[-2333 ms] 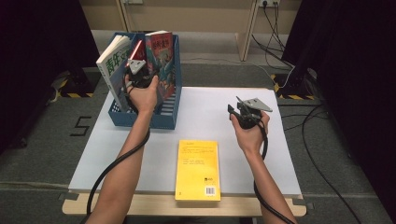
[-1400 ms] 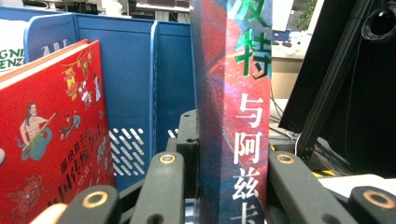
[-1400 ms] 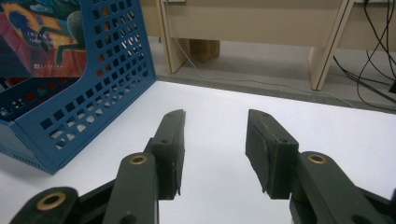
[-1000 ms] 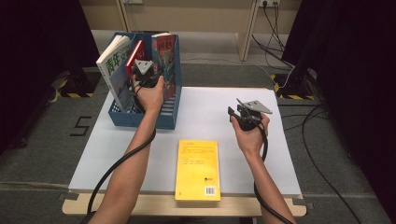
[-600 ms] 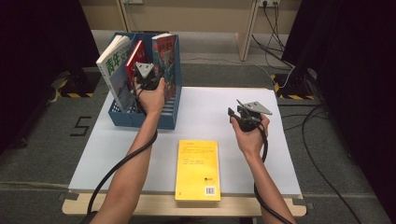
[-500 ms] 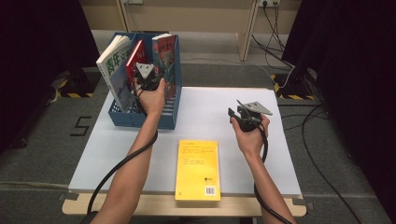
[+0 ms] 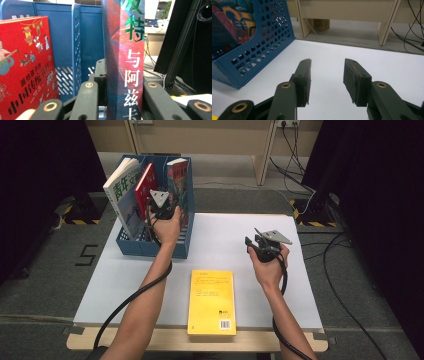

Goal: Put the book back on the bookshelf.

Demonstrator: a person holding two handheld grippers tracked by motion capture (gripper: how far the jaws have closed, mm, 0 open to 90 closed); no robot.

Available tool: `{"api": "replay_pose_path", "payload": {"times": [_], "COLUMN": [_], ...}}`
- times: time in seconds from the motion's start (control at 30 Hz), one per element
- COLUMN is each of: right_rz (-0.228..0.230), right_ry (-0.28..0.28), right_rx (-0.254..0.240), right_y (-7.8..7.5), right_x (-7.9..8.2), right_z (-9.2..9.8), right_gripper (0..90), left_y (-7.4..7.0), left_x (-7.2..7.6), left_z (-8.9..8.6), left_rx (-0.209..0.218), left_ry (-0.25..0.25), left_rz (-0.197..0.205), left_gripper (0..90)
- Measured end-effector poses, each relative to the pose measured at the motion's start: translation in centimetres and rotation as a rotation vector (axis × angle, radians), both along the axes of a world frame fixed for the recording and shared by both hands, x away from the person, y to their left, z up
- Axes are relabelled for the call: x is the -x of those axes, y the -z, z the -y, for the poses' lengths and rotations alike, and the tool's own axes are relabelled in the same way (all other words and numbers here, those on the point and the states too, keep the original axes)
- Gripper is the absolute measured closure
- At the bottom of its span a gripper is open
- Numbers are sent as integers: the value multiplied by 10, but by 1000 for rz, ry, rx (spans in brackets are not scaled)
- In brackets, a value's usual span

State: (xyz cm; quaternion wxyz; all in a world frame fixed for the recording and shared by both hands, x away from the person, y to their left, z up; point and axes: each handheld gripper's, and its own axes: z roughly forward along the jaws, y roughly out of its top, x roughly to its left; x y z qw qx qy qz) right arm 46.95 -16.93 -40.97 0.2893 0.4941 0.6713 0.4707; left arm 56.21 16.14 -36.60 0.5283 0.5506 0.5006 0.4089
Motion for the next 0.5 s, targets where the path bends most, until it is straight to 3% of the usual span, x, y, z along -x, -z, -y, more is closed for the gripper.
{"api": "replay_pose_path", "payload": {"times": [0.17, 0.5], "right_rz": [-2, -14], "right_ry": [-2, -8], "right_rx": [-1, 4], "right_y": [3, 8], "right_x": [0, 0], "right_z": [-2, -3], "right_gripper": [581, 581], "left_y": [7, 34], "left_x": [-1, -2], "left_z": [1, -6], "left_rx": [-4, -5], "left_ry": [4, 17], "left_rz": [11, -21], "left_gripper": [742, 739]}}
